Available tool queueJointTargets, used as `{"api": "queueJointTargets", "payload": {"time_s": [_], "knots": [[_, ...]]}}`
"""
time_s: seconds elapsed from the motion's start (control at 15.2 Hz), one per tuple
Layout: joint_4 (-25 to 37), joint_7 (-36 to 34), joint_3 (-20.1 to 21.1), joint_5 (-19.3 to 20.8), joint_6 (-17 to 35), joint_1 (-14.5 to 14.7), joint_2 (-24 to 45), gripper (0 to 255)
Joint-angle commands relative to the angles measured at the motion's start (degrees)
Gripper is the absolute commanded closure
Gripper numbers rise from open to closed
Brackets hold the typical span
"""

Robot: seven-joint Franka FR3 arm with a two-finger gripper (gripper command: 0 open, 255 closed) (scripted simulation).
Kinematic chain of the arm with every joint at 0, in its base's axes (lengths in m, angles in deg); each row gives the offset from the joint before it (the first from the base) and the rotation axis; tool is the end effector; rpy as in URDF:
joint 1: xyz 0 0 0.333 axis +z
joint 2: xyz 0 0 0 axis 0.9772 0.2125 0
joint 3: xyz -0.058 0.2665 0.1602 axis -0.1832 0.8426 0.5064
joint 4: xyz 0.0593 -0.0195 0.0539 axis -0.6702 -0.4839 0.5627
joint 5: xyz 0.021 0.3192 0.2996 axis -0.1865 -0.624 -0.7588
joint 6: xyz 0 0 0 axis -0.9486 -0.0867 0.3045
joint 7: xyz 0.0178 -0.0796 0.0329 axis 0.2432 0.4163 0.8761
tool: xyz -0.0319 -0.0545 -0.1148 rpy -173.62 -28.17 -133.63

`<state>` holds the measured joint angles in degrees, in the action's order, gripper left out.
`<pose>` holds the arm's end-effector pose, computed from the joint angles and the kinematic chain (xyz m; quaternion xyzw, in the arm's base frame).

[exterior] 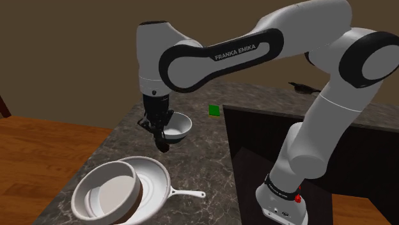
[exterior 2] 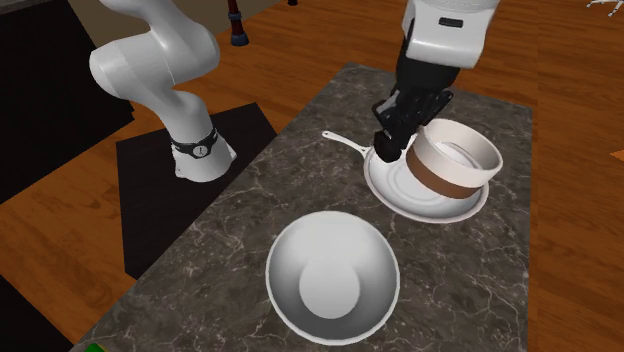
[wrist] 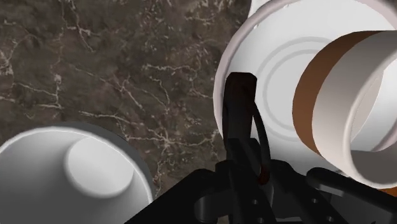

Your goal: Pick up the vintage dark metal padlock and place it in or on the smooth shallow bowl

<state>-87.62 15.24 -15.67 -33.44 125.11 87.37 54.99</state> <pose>0.4689 0.3308 0.4343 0.9998 -0.0141 -0.0065 0.0101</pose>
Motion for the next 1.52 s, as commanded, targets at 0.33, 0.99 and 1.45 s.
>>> {"api": "queueJointTargets", "payload": {"time_s": [0.33,0.99,1.45], "knots": [[8.00,-4.55,2.10,2.27,-3.33,1.55,5.21,255],[35.15,-18.65,5.27,13.36,-10.98,12.42,27.85,255],[30.32,-19.01,4.84,13.67,-5.81,12.13,28.26,255]]}}
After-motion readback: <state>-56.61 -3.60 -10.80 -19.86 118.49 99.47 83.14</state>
